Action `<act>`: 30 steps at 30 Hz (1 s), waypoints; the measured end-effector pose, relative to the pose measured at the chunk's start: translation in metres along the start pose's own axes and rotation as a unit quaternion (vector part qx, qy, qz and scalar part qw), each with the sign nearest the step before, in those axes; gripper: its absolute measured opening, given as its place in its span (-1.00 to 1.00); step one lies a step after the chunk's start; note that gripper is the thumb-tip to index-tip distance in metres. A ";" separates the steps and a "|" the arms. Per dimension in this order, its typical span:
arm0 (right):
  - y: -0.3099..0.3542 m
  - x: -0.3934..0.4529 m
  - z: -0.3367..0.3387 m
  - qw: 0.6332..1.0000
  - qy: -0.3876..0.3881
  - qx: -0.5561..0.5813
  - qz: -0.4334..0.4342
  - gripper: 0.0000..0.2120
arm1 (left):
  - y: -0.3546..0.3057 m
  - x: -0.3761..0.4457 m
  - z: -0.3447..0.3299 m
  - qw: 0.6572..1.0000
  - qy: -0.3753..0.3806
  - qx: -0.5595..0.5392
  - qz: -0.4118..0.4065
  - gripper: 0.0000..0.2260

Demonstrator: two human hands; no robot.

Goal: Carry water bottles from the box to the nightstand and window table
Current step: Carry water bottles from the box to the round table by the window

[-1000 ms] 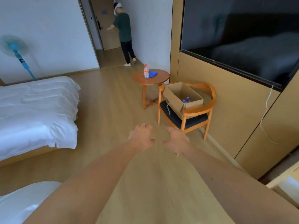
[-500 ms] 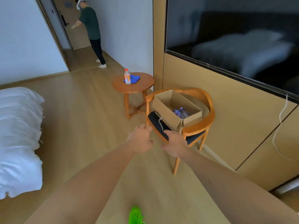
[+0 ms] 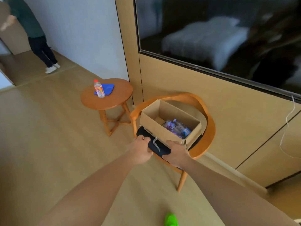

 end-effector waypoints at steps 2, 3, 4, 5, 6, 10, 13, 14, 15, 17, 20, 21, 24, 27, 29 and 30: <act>-0.001 0.032 0.007 1.000 0.002 0.008 -0.011 -0.29 | 0.003 0.035 0.009 1.000 0.006 0.008 -0.013 -0.49; -0.001 0.051 0.012 1.000 0.002 0.013 -0.013 -0.28 | 0.005 0.054 0.014 1.000 0.009 0.015 -0.019 -0.49; -0.002 0.070 0.017 1.000 0.004 0.020 -0.016 -0.28 | 0.006 0.075 0.019 0.999 0.014 0.020 -0.024 -0.48; -0.004 0.090 0.022 0.999 0.007 0.027 -0.019 -0.29 | 0.007 0.096 0.024 0.999 0.020 0.025 -0.028 -0.48; -0.006 0.110 0.027 0.999 0.012 0.033 -0.020 -0.31 | 0.008 0.117 0.029 0.999 0.027 0.029 -0.031 -0.48; -0.025 0.181 0.052 0.996 0.036 0.078 -0.040 -0.44 | 0.009 0.197 0.042 0.995 0.073 0.059 -0.040 -0.48; -0.046 0.215 0.069 0.988 0.048 0.118 -0.082 -0.35 | 0.008 0.248 0.051 0.988 0.114 0.096 -0.046 -0.51; -0.052 0.226 0.073 0.986 0.054 0.126 -0.091 -0.36 | 0.007 0.265 0.057 0.986 0.119 0.101 -0.048 -0.51; -0.058 0.238 0.076 0.985 0.061 0.132 -0.096 -0.40 | 0.007 0.281 0.061 0.986 0.124 0.100 -0.050 -0.50; -0.067 0.257 0.081 0.981 0.071 0.142 -0.106 -0.45 | 0.006 0.309 0.068 0.985 0.136 0.091 -0.059 -0.50; -0.076 0.282 0.084 0.975 0.076 0.155 -0.140 -0.43 | 0.006 0.344 0.068 0.981 0.160 0.088 -0.070 -0.48; -0.078 0.290 0.084 0.972 0.081 0.156 -0.153 -0.42 | 0.008 0.356 0.066 0.979 0.171 0.089 -0.071 -0.46; -0.082 0.316 0.076 0.963 0.100 0.174 -0.181 -0.37 | 0.014 0.392 0.056 0.969 0.210 0.104 -0.075 -0.44; -0.089 0.339 0.068 0.949 0.101 0.201 -0.221 -0.37 | 0.020 0.427 0.045 0.956 0.247 0.129 -0.095 -0.44; -0.095 0.353 0.064 0.939 0.097 0.217 -0.249 -0.35 | 0.025 0.450 0.038 0.949 0.265 0.131 -0.113 -0.45; -0.099 0.360 0.063 0.933 0.096 0.225 -0.263 -0.33 | 0.029 0.461 0.035 0.945 0.274 0.132 -0.118 -0.45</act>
Point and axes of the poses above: each hand's wrist, its own x-axis towards the middle knuckle, its own z-axis out of the back of the hand, y = z × x, the point moved 6 cm from there along x, towards the middle knuckle, and after that the axes turned 13 degrees about y, right-handed, at the moved point
